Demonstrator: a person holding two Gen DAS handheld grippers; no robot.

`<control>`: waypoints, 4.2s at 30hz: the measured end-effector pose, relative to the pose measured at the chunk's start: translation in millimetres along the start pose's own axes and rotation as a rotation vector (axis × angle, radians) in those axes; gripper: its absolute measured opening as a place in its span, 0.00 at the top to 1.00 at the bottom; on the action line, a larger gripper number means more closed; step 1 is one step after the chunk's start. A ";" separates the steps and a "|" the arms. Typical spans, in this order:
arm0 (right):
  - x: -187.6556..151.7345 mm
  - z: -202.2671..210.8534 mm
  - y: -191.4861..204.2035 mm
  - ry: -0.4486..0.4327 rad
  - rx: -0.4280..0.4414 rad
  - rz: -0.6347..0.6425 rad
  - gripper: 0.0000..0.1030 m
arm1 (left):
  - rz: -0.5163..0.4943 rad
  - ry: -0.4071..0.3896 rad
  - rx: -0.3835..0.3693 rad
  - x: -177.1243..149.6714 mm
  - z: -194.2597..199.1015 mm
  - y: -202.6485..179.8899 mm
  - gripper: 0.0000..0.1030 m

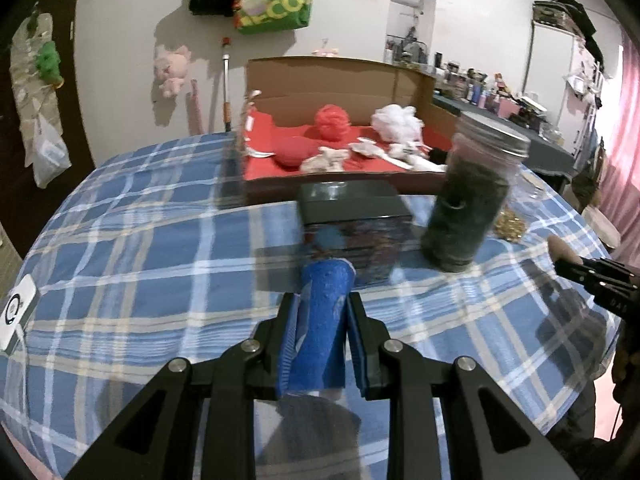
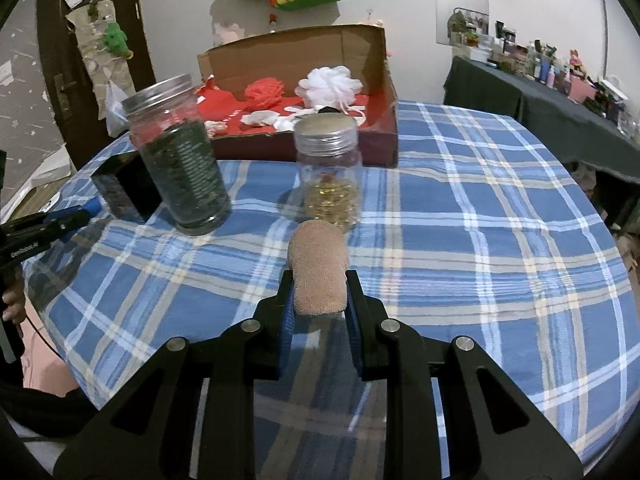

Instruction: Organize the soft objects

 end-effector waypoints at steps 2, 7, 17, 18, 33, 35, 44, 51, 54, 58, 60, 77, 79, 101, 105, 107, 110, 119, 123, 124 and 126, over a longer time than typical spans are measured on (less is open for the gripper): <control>1.2 -2.2 -3.7 0.004 -0.007 -0.002 0.79 | 0.006 0.001 0.011 -0.2 1.8 7.6 0.75; 5.9 -8.2 -16.3 0.018 -0.024 -0.013 0.79 | 0.020 0.001 0.042 2.7 1.8 25.8 0.75; 28.6 -23.2 -42.6 0.016 -0.022 0.002 0.79 | 0.000 -0.051 0.033 25.0 -8.8 52.2 0.75; 32.4 -25.6 -44.6 0.014 -0.020 0.011 0.79 | -0.012 -0.061 0.018 28.5 -10.3 53.0 0.75; 72.7 -52.9 -52.2 0.011 0.052 0.125 0.79 | -0.158 -0.052 -0.121 61.1 -39.4 49.2 0.75; 75.7 -53.7 -50.7 0.010 0.067 0.136 0.79 | -0.172 -0.055 -0.125 63.8 -40.7 48.9 0.75; 90.2 -51.7 -45.5 -0.011 0.117 0.192 0.79 | -0.234 -0.065 -0.179 77.1 -42.6 45.4 0.75; 102.7 -54.9 -40.1 -0.014 0.123 0.240 0.79 | -0.262 -0.077 -0.208 88.2 -39.5 42.3 0.75; 111.0 -57.7 -38.3 -0.016 0.133 0.255 0.79 | -0.274 -0.082 -0.207 94.8 -38.9 41.3 0.75; 125.4 -63.0 -31.5 -0.011 0.159 0.279 0.79 | -0.291 -0.085 -0.223 107.1 -41.0 35.6 0.75; 133.7 -66.6 -25.5 -0.002 0.175 0.293 0.79 | -0.301 -0.085 -0.240 116.0 -42.9 29.1 0.75; 153.1 -135.7 7.8 0.409 0.084 0.421 0.79 | -0.343 0.203 -0.297 168.6 -123.1 -63.1 0.75; 152.6 -141.3 8.5 0.443 0.065 0.436 0.79 | -0.343 0.253 -0.287 166.6 -133.8 -68.4 0.75; 145.6 -170.0 22.0 0.523 -0.047 0.551 0.68 | -0.355 0.422 -0.217 156.0 -197.0 -85.1 0.72; 149.1 -166.4 31.0 0.501 -0.054 0.550 0.45 | -0.360 0.424 -0.208 157.7 -200.0 -86.3 0.54; 152.0 -165.0 30.1 0.497 -0.053 0.540 0.45 | -0.356 0.419 -0.215 157.1 -195.5 -87.0 0.54; 156.3 -160.8 29.5 0.483 -0.055 0.529 0.45 | -0.345 0.410 -0.219 158.9 -192.1 -87.0 0.45; 181.2 -129.0 23.9 0.375 -0.037 0.337 0.34 | -0.196 0.306 -0.175 176.7 -160.1 -66.1 0.16; 186.5 -122.4 24.6 0.339 -0.011 0.201 0.30 | -0.126 0.292 -0.118 176.8 -149.4 -51.5 0.10; 186.3 -122.1 23.6 0.332 -0.009 0.174 0.29 | -0.111 0.284 -0.106 176.1 -147.0 -48.6 0.08; 184.4 -122.9 21.0 0.314 -0.006 0.139 0.28 | -0.082 0.265 -0.070 174.7 -141.8 -42.4 0.04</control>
Point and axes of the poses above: each gripper's, at about its wrist camera, not at the fingertips, and z roughly against the way its jaws point, y to its left, x to its top, the point moved 6 cm from there along -z, roughly the way its jaws point, and after that the axes turned 4 degrees about -x, right-handed, at the moved point
